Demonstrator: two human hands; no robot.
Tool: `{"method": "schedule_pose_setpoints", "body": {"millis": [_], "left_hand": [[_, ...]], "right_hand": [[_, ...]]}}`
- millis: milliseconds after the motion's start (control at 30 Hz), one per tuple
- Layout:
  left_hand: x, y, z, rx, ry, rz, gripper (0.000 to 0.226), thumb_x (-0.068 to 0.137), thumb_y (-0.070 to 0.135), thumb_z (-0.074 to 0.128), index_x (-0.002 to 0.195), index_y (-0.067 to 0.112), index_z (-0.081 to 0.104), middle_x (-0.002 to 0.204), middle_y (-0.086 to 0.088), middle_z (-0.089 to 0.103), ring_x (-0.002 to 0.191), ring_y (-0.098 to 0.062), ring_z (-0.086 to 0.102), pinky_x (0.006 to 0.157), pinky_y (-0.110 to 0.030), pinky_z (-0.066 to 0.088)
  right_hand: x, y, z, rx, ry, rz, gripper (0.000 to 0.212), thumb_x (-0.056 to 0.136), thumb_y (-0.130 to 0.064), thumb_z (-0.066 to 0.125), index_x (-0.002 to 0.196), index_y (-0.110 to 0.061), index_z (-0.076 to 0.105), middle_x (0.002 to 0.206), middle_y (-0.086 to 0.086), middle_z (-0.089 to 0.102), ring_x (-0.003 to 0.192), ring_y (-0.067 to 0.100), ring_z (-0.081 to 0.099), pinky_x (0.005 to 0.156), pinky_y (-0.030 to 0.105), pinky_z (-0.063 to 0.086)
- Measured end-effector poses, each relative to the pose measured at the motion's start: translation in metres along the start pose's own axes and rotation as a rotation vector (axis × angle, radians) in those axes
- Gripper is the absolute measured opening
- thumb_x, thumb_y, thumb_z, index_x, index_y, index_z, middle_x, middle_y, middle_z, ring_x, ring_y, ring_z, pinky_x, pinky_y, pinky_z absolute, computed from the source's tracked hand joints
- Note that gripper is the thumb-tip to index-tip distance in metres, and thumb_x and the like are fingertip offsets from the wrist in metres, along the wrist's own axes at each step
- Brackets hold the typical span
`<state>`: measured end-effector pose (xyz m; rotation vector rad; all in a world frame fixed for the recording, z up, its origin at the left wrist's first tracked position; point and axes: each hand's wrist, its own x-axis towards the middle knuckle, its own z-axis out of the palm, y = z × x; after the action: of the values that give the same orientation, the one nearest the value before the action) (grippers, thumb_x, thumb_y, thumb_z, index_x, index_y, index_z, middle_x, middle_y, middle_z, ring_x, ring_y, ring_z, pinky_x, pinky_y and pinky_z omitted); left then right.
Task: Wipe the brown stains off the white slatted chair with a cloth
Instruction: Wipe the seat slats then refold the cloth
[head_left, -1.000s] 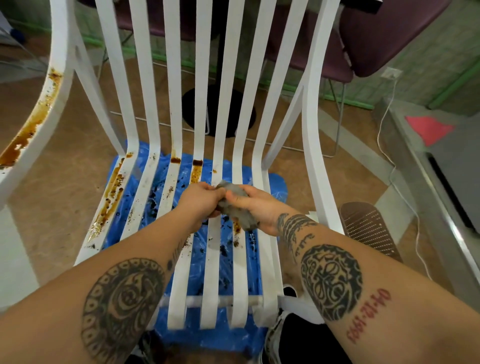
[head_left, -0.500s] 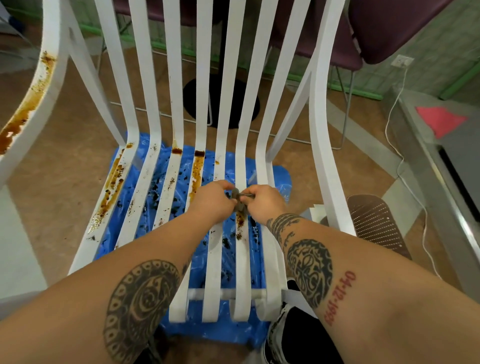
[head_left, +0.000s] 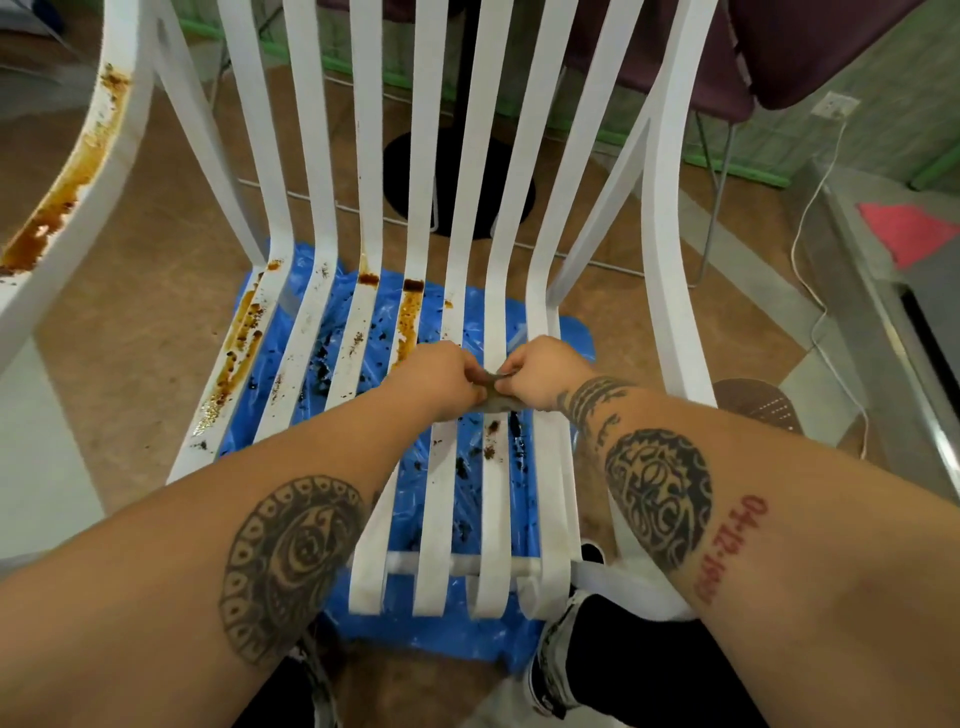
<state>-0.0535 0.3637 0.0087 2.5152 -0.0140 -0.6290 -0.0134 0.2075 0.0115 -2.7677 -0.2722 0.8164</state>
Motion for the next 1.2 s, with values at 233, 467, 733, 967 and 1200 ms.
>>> {"method": "schedule_pose_setpoints", "body": {"millis": [233,467,733,967,1200], "left_hand": [[-0.014,-0.032,0.012,-0.096,0.210,-0.188,0.030,0.098,0.030,0.063,0.126,0.019,0.066,0.122,-0.009,0.069,0.095,-0.026,0.068,0.087,-0.041,0.060],[-0.014,-0.037,0.016,-0.019,0.184,-0.234,0.015,0.093,0.024,0.066,0.104,0.018,0.074,0.101,-0.007,0.072,0.080,-0.025,0.068,0.075,-0.038,0.062],[-0.018,-0.044,0.016,0.063,0.007,-0.198,0.021,0.097,0.025,0.057,0.105,0.017,0.074,0.096,-0.008,0.068,0.077,-0.025,0.064,0.066,-0.034,0.056],[-0.018,-0.041,0.018,0.103,-0.011,-0.210,0.022,0.098,0.025,0.052,0.097,0.012,0.070,0.097,-0.011,0.069,0.072,-0.023,0.063,0.069,-0.037,0.061],[-0.035,-0.039,0.020,0.097,-0.034,-0.209,0.026,0.096,0.023,0.052,0.106,0.012,0.074,0.096,-0.009,0.071,0.075,-0.025,0.067,0.069,-0.038,0.062]], "right_hand": [[-0.036,0.010,0.056,0.138,0.159,0.031,0.027,0.093,-0.030,0.067,0.119,-0.026,0.073,0.110,0.002,0.072,0.097,0.023,0.067,0.085,0.029,0.054],[-0.021,-0.013,0.018,-0.179,0.069,-0.052,0.021,0.089,-0.029,0.064,0.101,-0.018,0.078,0.097,0.005,0.075,0.084,0.024,0.068,0.078,0.038,0.061],[-0.047,-0.006,0.051,0.002,0.055,0.000,0.031,0.093,-0.022,0.064,0.123,-0.025,0.072,0.121,0.005,0.070,0.102,0.026,0.066,0.088,0.032,0.056],[-0.039,-0.007,0.032,0.033,0.068,0.069,0.025,0.095,-0.032,0.063,0.108,-0.016,0.077,0.104,0.007,0.074,0.092,0.026,0.067,0.085,0.037,0.059],[-0.082,-0.006,0.062,-0.016,-0.012,0.061,0.016,0.087,-0.018,0.065,0.098,-0.018,0.078,0.097,0.004,0.073,0.085,0.025,0.067,0.077,0.035,0.060]]}}
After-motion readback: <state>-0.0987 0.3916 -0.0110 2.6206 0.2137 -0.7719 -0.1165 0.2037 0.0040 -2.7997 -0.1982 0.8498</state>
